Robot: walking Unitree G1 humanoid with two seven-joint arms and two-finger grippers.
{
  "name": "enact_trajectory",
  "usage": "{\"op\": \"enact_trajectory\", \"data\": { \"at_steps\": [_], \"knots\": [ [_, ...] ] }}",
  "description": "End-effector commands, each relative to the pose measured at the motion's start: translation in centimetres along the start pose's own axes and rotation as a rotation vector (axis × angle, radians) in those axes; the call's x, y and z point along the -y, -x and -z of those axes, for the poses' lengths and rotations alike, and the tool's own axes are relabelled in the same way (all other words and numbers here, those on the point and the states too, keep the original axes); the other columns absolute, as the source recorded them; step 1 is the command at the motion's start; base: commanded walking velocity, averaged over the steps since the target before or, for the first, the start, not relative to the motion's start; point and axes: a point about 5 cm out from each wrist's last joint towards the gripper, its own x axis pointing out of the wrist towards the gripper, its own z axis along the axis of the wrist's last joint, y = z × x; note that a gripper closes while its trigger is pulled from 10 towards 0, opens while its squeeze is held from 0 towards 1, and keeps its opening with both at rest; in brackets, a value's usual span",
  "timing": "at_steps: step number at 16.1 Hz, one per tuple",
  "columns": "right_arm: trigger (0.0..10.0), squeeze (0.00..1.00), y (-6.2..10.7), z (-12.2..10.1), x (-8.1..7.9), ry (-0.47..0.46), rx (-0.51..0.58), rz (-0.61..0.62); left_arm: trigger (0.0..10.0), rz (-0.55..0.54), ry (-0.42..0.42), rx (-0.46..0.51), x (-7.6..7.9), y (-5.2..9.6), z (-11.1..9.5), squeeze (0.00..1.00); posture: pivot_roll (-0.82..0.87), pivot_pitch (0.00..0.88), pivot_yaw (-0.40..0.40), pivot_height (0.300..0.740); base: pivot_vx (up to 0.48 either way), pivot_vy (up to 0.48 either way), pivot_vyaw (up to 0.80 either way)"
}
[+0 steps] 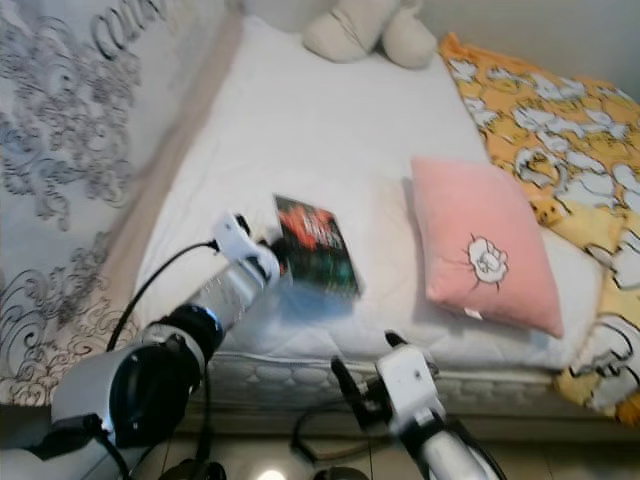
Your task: Clean up the room
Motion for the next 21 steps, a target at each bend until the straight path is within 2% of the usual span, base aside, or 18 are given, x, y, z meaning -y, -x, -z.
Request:
{"op": "enact_trajectory", "data": {
  "at_steps": [1,2,3,4,5,8,9,10,11,12,13,14,15,16,17,20,21],
  "knots": [
    [10.0,0.00,0.6,-0.1,0.6,0.011,-0.010,0.029,0.0,0.163,-0.021,-0.092,5.1,-0.1,4.5,0.00,-0.34,0.114,-0.111,0.740,0.000,0.000,0.00],
    [10.0,0.00,1.2,0.1,0.3,-0.005,-0.020,0.041,0.0,0.305,-0.013,-0.077,8.4,-0.1,3.8,0.00,-0.34,0.121,-0.112,0.740,0.000,0.000,0.00],
    [10.0,0.00,1.4,0.1,0.0,-0.012,-0.026,0.036,0.0,0.358,0.006,-0.073,9.6,0.0,3.5,0.00,-0.34,0.123,-0.114,0.740,0.000,0.000,0.00],
    [10.0,0.00,1.4,0.1,0.0,-0.012,-0.026,0.036,0.0,0.358,0.006,-0.073,9.6,0.0,3.5,0.00,-0.34,0.123,-0.114,0.740,0.000,0.000,0.00],
    [10.0,0.00,2.2,0.1,-0.8,-0.024,-0.044,0.014,0.0,0.405,0.044,-0.037,10.0,0.0,2.2,0.00,-0.35,0.156,-0.134,0.740,0.000,0.000,0.00],
    [10.0,0.00,3.4,0.1,-1.6,-0.037,-0.070,-0.006,0.0,0.307,-0.014,0.042,6.8,-0.3,0.3,0.00,-0.37,0.171,-0.131,0.740,0.000,0.000,0.00],
    [10.0,0.00,3.7,0.2,-1.9,-0.041,-0.077,-0.008,0.0,0.266,-0.071,0.054,5.8,-0.3,0.0,0.00,-0.37,0.184,-0.135,0.740,0.000,0.000,0.00],
    [10.0,0.00,4.1,0.1,-2.3,-0.048,-0.083,-0.011,0.0,0.227,-0.163,0.060,5.0,-0.3,-0.1,0.00,-0.38,0.210,-0.136,0.740,0.000,0.000,0.00],
    [10.0,0.00,4.4,0.0,-2.5,-0.053,-0.087,-0.012,0.0,0.203,-0.225,0.063,4.6,-0.3,-0.2,0.00,-0.38,0.210,-0.136,0.740,0.000,0.000,0.00],
    [10.0,0.00,4.8,-0.1,-3.4,-0.067,-0.094,-0.023,0.0,0.161,-0.357,0.077,3.8,-0.2,-0.4,0.00,-0.38,0.253,-0.133,0.740,0.000,0.000,0.00],
    [10.0,0.00,5.1,-0.1,-3.9,-0.080,-0.101,-0.031,0.0,0.137,-0.420,0.090,3.5,-0.2,-0.7,0.00,-0.38,0.258,-0.132,0.740,0.000,0.000,0.00],
    [10.0,0.00,5.1,-0.1,-4.0,-0.083,-0.103,-0.032,0.0,0.133,-0.428,0.092,3.5,-0.2,-0.7,0.00,-0.38,0.258,-0.132,0.740,0.000,0.000,0.00],
    [10.0,0.00,5.6,0.0,-4.4,-0.097,-0.114,-0.032,0.0,0.074,-0.478,0.125,2.4,-0.1,-1.7,0.00,-0.37,0.299,-0.133,0.740,0.000,0.000,0.00],
    [10.0,0.00,5.8,-0.1,-4.6,-0.102,-0.119,-0.031,0.0,0.056,-0.492,0.135,2.1,-0.1,-2.0,0.00,-0.37,0.299,-0.133,0.740,0.000,0.000,0.00],
    [10.0,0.00,6.2,0.1,-4.6,-0.105,-0.138,-0.026,0.0,0.000,-0.575,0.172,1.2,0.1,-3.3,0.00,-0.37,0.315,-0.131,0.740,0.000,0.000,0.00],
    [10.0,0.00,6.2,0.2,-4.7,-0.108,-0.145,-0.022,0.0,-0.056,-0.651,0.189,0.3,0.3,-4.4,0.00,-0.36,0.314,-0.128,0.740,0.000,0.000,0.00],
    [10.0,0.00,6.2,0.3,-4.8,-0.111,-0.148,-0.022,10.0,-0.130,-0.728,0.195,-0.5,0.4,-5.0,0.77,-0.35,0.312,-0.126,0.740,0.000,0.000,0.00]
  ]
}}
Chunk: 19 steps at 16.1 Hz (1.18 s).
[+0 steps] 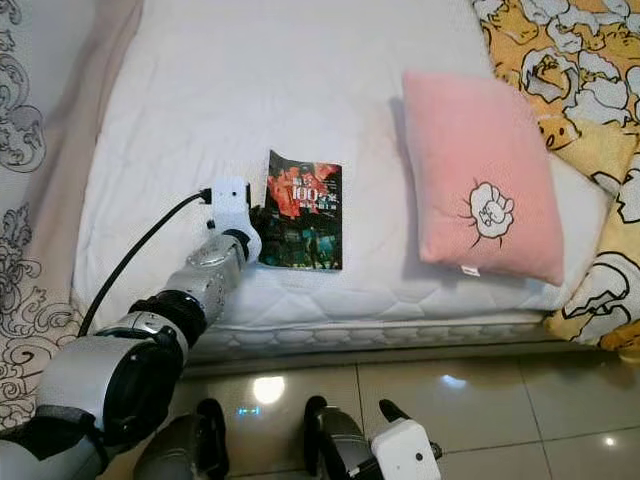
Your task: Clean up the room
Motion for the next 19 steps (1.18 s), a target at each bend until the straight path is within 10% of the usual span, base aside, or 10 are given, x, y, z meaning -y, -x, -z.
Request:
{"op": "enact_trajectory", "data": {
  "at_steps": [1,9,14,19],
  "knots": [
    [10.0,0.00,0.3,0.5,0.0,-0.001,-0.035,0.005,10.0,-0.063,-0.049,-0.035,-0.8,0.1,0.7,1.00,-0.34,0.306,-0.124,0.740,0.000,0.000,0.00],
    [10.0,0.00,-1.5,0.8,0.5,0.008,-0.024,-0.001,10.0,-0.142,-0.063,0.002,-3.1,0.2,-0.3,1.00,-0.28,0.263,-0.094,0.740,0.000,0.000,0.00],
    [10.0,0.00,-6.0,-4.1,5.9,0.070,0.250,0.244,10.0,-0.043,-0.206,0.266,-4.2,1.2,-2.3,1.00,-0.14,0.076,-0.012,0.740,0.000,0.000,0.00],
    [10.0,0.00,-9.0,-4.9,9.6,0.026,0.294,0.443,10.0,-0.094,-0.139,0.258,-6.5,4.9,3.1,1.00,-0.05,0.000,0.029,0.740,0.000,-0.174,0.00]
  ]
}}
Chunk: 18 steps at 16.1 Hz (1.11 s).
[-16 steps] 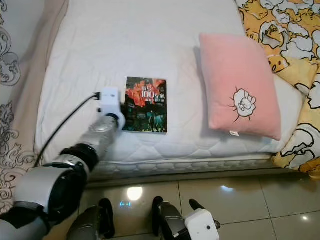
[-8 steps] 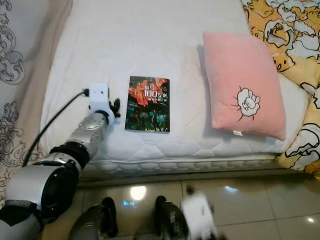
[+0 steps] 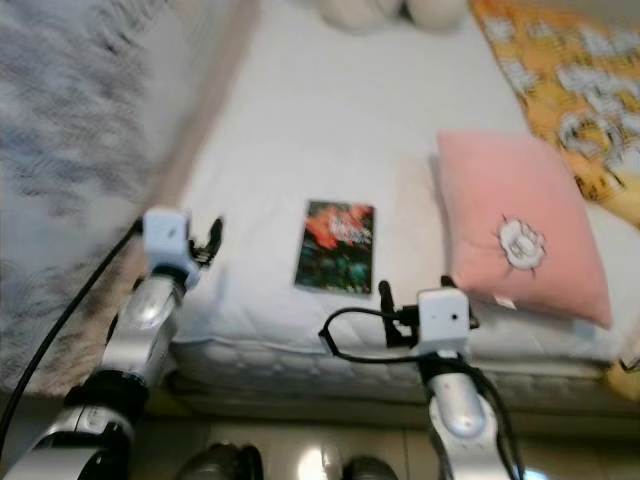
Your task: Clean up the room
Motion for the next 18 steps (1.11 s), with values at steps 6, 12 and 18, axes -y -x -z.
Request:
{"op": "enact_trajectory", "data": {
  "at_steps": [6,12,18],
  "knots": [
    [10.0,0.00,-2.3,0.4,0.2,0.032,0.039,-0.022,10.0,0.155,-0.023,-0.037,4.0,-0.5,-0.2,0.00,-0.07,0.000,0.041,0.740,0.000,-0.426,0.00],
    [10.0,0.00,-2.4,0.9,-0.1,0.028,0.048,0.000,10.0,0.171,-0.016,-0.058,4.7,-1.0,-0.1,0.00,-0.10,0.000,0.055,0.740,0.080,-0.419,0.00],
    [10.0,0.00,-1.7,1.9,0.4,0.084,0.010,0.008,10.0,0.180,-0.001,-0.075,4.5,-0.8,0.5,0.00,-0.11,0.000,0.052,0.740,0.160,-0.413,0.00]
  ]
}}
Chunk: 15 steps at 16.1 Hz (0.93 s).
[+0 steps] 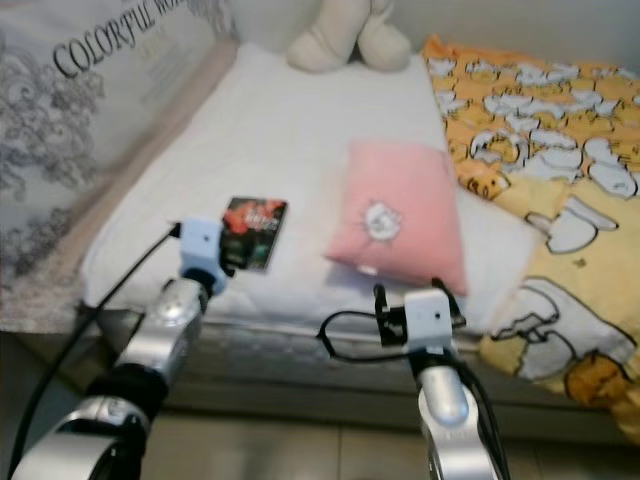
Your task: Clean up the room
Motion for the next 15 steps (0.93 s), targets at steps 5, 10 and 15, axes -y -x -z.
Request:
{"op": "enact_trajectory", "data": {
  "at_steps": [5,10,15],
  "knots": [
    [10.0,0.00,-0.1,0.3,0.3,-0.011,-0.013,0.000,10.0,0.011,0.037,-0.021,1.6,0.0,0.6,0.00,-0.11,0.000,0.044,0.740,0.048,-0.415,0.00],
    [10.0,0.00,0.3,0.7,0.4,-0.020,-0.021,-0.016,10.0,-0.046,0.002,0.051,0.4,0.9,0.2,0.00,-0.09,0.000,0.041,0.740,0.099,-0.330,0.00],
    [10.0,0.00,-0.1,0.5,-0.3,-0.026,-0.020,-0.049,10.0,-0.112,0.056,0.060,-0.8,0.3,-0.8,0.00,-0.08,0.000,0.031,0.740,0.286,0.000,0.00]
  ]
}}
